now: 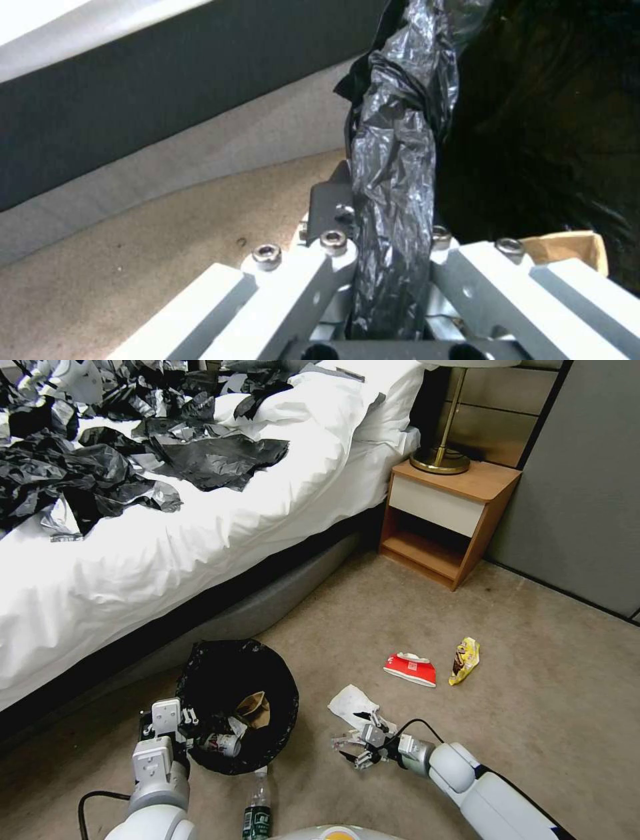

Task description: Pick up the trash bin, then pick up the garbage from the floor and place it into the trash bin.

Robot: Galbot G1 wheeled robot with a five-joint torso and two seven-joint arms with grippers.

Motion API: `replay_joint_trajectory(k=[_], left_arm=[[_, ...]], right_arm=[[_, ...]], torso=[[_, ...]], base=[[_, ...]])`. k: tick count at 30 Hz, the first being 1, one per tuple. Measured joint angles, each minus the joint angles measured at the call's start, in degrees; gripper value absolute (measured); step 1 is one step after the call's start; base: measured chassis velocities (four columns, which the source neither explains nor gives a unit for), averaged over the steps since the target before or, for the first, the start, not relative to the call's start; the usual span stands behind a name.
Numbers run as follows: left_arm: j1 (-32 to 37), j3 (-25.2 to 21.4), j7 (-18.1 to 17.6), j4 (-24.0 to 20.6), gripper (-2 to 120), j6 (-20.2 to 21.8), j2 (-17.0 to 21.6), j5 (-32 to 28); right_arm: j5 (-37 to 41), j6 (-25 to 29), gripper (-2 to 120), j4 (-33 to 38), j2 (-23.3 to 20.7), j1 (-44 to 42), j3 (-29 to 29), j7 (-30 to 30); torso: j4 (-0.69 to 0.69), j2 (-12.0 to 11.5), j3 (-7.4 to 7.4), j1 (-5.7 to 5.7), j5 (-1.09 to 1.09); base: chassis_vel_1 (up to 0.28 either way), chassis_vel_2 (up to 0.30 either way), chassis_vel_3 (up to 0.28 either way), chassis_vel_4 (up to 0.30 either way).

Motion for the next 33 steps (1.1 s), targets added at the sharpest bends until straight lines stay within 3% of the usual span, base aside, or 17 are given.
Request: replay_joint_trajectory(k=[10, 20, 25, 28, 33], left_arm=[[-0.2, -0.1, 0.0, 0.4, 2, -0.1, -0.1, 0.0], [-0.3, -0.1, 0.0, 0.6, 2, -0.3, -0.1, -0.1], [-0.2, -0.2, -0.1, 0.6, 2, -0.3, -0.1, -0.1], [-0.2, -0.2, -0.1, 0.6, 2, -0.3, -0.1, -0.1], [-0.3, -0.1, -0.1, 0.6, 2, -0.3, -0.1, -0.1]], right_arm=[[-0.7, 0.4, 78, -3.7, 2.5, 0.8, -1.0, 0.2], [-1.5, 1.5, 38, -5.5, 3.8, -0.2, 0.5, 0.2], [-1.9, 2.0, 25, -5.9, 3.9, -0.8, 1.3, 0.0], [-2.0, 2.2, 8, -5.9, 3.7, -1.1, 2.0, 0.0], [-1.9, 2.2, 0, -5.6, 3.5, -1.1, 2.5, 0.0]], torso=[[0.00, 0.0, 0.00, 0.00, 0.00], [0.00, 0.0, 0.00, 0.00, 0.01], [0.00, 0.0, 0.00, 0.00, 0.01], [0.00, 0.0, 0.00, 0.00, 0.01], [0.00, 0.0, 0.00, 0.00, 0.00]], base=[[0.000, 0.000, 0.000, 0.000], [0.000, 0.000, 0.000, 0.000], [0.000, 0.000, 0.000, 0.000], [0.000, 0.000, 0.000, 0.000], [0.000, 0.000, 0.000, 0.000]])
